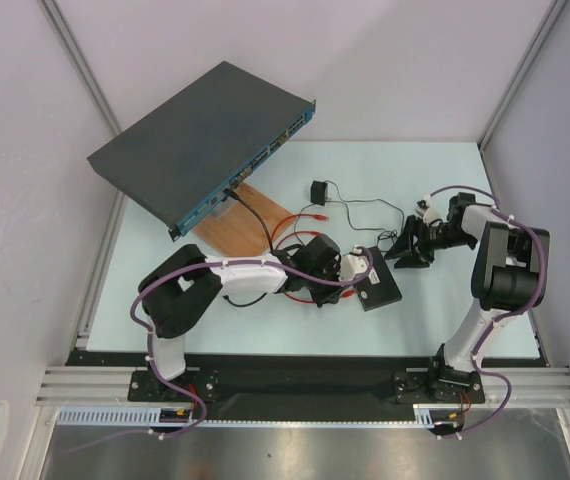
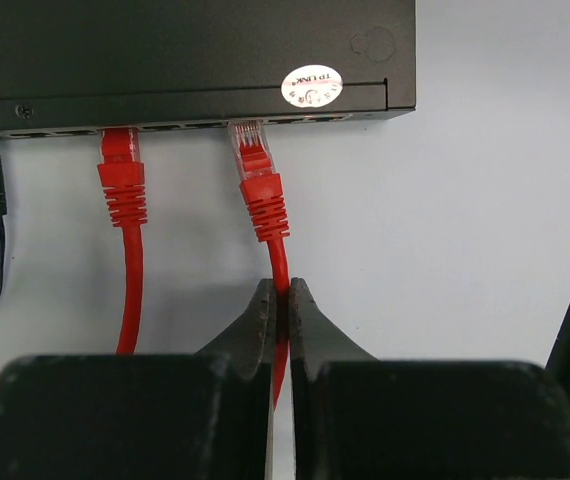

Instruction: Insert the plug into the switch port

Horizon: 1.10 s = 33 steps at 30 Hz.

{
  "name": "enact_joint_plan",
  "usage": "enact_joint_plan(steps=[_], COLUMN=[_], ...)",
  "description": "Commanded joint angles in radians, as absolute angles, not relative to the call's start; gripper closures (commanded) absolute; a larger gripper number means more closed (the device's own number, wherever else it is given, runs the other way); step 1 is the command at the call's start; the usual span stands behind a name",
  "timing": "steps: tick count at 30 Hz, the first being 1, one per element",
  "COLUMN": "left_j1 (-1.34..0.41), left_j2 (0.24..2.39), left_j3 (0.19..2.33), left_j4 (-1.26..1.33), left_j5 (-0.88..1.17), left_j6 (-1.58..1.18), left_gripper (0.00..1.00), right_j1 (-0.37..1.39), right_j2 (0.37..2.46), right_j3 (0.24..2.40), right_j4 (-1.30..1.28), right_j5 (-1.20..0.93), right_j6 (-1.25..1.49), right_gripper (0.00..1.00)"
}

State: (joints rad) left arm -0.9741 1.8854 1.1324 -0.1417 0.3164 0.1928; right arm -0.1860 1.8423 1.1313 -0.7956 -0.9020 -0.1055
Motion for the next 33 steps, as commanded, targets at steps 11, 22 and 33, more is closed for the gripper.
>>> enact_joint_plan(steps=[11, 22, 33], left_j1=[-0.977, -0.976, -0.976], left_j2=[1.919, 1.965, 1.983], left_j3=[1.173, 1.232, 1.261], left_j4=[-0.075, -0.058, -0.071], left_j5=[0.377, 0.347, 0.242], left_j6=[0.203, 0.178, 0.178], left_gripper=[1.0, 0.99, 1.0], right_j1=[-0.181, -0.167, -0.15], right_j2=[1.853, 1.868, 1.867], right_j3=[1.066, 1.049, 1.066], right_j4=[-0.793, -0.831, -0.841], right_j5=[-0.914, -0.934, -0.94], right_j6=[-0.074, -0.109, -0.112], right_gripper=[0.47, 0.61, 0.64])
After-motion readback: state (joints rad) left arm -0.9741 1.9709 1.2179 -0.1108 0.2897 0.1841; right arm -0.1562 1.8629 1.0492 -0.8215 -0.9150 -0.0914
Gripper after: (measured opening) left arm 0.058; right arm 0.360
